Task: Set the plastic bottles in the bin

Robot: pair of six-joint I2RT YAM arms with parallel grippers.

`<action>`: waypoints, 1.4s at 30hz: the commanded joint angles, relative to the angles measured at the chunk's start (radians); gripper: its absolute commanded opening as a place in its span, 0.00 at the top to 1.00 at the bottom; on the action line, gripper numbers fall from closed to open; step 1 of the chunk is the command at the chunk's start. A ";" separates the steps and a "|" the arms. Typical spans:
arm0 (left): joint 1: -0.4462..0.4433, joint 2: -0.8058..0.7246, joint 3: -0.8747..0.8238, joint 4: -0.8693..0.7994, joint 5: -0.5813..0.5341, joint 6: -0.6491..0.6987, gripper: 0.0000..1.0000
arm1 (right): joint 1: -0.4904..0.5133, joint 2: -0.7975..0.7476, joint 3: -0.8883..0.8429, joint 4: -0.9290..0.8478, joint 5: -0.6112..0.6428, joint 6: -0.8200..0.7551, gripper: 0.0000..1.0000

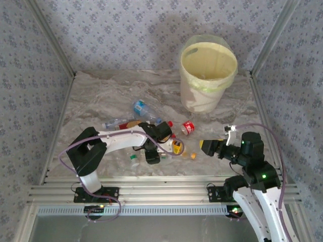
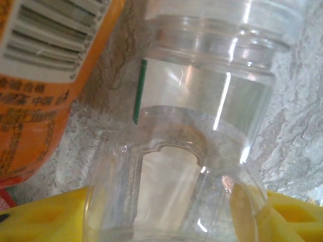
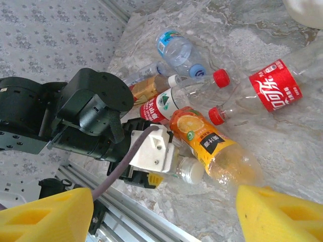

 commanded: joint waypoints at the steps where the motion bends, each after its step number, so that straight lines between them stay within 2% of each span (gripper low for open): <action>1: -0.008 -0.021 0.046 -0.002 0.014 -0.003 0.42 | -0.016 -0.014 -0.007 -0.028 -0.008 0.021 0.24; 7: -0.006 -0.095 0.084 -0.016 0.120 -0.019 0.49 | -0.045 -0.022 -0.012 -0.008 -0.011 0.060 0.25; 12: 0.017 -0.162 0.126 -0.016 0.253 -0.067 0.49 | -0.064 -0.030 -0.024 0.060 -0.047 0.101 0.25; 19: 0.102 -0.198 0.201 0.074 0.555 -0.314 0.51 | -0.091 -0.038 -0.048 0.244 -0.128 0.218 0.26; 22: 0.118 -0.199 0.217 0.172 0.631 -0.442 0.53 | -0.096 -0.031 -0.041 0.291 -0.131 0.253 0.26; 27: 0.120 -0.186 0.239 0.354 0.722 -0.645 0.55 | -0.097 0.014 -0.022 0.372 -0.111 0.284 0.27; 32: 0.124 -0.168 0.257 0.459 0.773 -0.776 0.60 | -0.092 0.088 0.004 0.415 -0.090 0.284 0.24; 37: 0.125 -0.148 0.253 0.526 0.842 -0.874 0.61 | -0.071 0.165 0.030 0.499 -0.075 0.302 0.19; 42: 0.125 -0.147 0.233 0.545 0.853 -0.902 0.61 | 0.014 0.241 0.060 0.541 -0.026 0.281 0.19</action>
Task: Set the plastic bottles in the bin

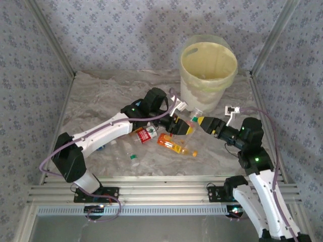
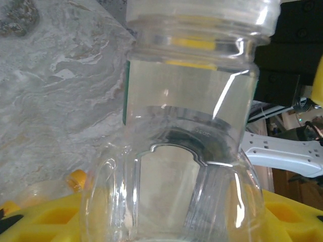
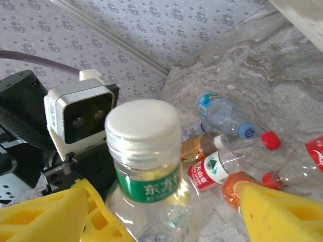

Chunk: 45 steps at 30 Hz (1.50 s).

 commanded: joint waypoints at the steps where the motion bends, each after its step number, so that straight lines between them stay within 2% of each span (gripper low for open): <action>1: 0.003 0.002 0.000 0.062 0.058 -0.051 0.61 | 0.052 0.036 0.053 0.064 0.051 -0.011 0.19; 8: 0.001 -0.012 -0.006 0.061 0.063 -0.041 0.61 | 0.128 0.128 0.072 0.135 0.103 -0.022 0.21; 12: -0.001 -0.005 -0.006 0.055 0.060 -0.034 0.61 | 0.144 0.166 0.096 0.138 0.112 -0.038 0.35; 20: -0.001 0.001 -0.003 0.022 0.040 0.008 0.60 | 0.147 0.179 0.128 0.092 0.138 -0.073 0.55; 25: 0.000 -0.010 -0.006 0.031 0.038 0.005 0.50 | 0.145 0.182 0.140 0.070 0.149 -0.083 0.63; 28: 0.001 -0.023 -0.009 0.039 0.032 0.004 0.24 | 0.146 0.181 0.153 0.046 0.163 -0.096 0.64; 32: 0.008 -0.056 -0.013 0.030 0.020 0.044 0.01 | 0.141 0.181 0.220 -0.052 0.226 -0.160 0.63; 36: 0.026 -0.124 -0.039 0.053 -0.044 0.066 0.00 | 0.136 0.185 0.323 -0.203 0.339 -0.284 0.63; 40: 0.043 -0.195 -0.077 0.079 -0.098 0.114 0.00 | 0.119 0.202 0.423 -0.280 0.439 -0.350 0.63; 45: 0.050 -0.317 -0.202 0.233 -0.215 0.129 0.00 | 0.118 0.269 0.587 -0.317 0.633 -0.475 0.63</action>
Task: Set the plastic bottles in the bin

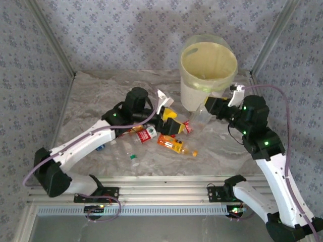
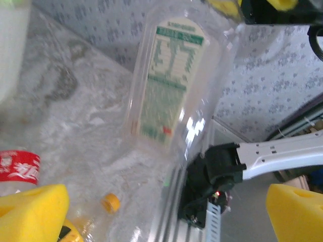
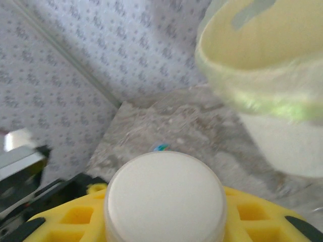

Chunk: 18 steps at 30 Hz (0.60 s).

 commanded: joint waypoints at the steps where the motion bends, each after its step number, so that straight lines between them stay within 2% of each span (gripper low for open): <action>1: 0.004 -0.081 -0.068 0.137 -0.110 0.034 0.00 | -0.003 0.044 0.117 -0.051 0.185 -0.139 0.63; 6: 0.007 -0.217 -0.223 0.339 -0.264 0.012 0.00 | 0.005 0.150 0.275 -0.057 0.314 -0.274 0.63; 10: 0.007 -0.303 -0.333 0.494 -0.329 0.038 0.00 | 0.015 0.248 0.386 -0.038 0.373 -0.377 0.63; 18: 0.011 -0.352 -0.389 0.617 -0.266 0.082 0.00 | 0.096 0.460 0.568 0.037 0.584 -0.649 0.65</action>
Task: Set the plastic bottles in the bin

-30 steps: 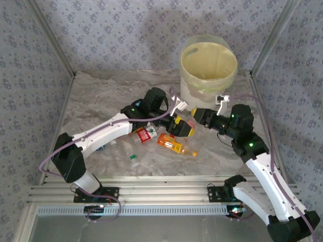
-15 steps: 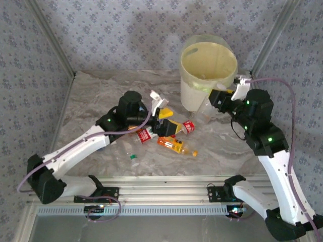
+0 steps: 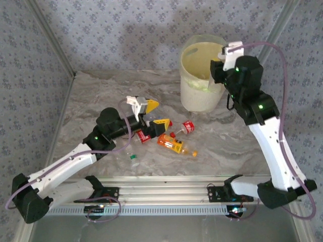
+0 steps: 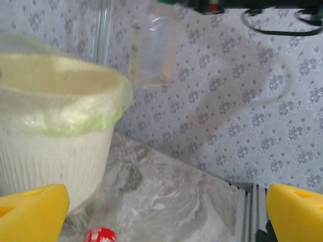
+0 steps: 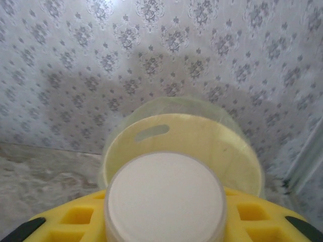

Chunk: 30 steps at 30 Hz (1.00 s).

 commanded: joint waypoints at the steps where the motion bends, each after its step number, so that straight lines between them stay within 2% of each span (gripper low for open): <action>1: 0.005 -0.033 -0.021 0.125 0.025 0.043 0.00 | 0.026 0.077 0.090 0.060 0.142 -0.178 0.65; 6: 0.005 -0.043 -0.012 0.122 0.090 0.056 0.00 | 0.040 0.222 0.203 0.064 0.222 -0.320 0.65; 12: 0.006 -0.024 0.014 0.076 0.144 0.073 0.00 | 0.029 0.395 0.324 0.029 0.234 -0.450 0.66; 19: 0.004 -0.008 0.026 0.041 0.158 0.094 0.01 | -0.023 0.597 0.515 -0.188 0.117 -0.426 0.65; 30: 0.004 0.023 0.048 -0.024 0.161 0.129 0.00 | -0.090 0.739 0.556 -0.351 -0.067 -0.338 0.62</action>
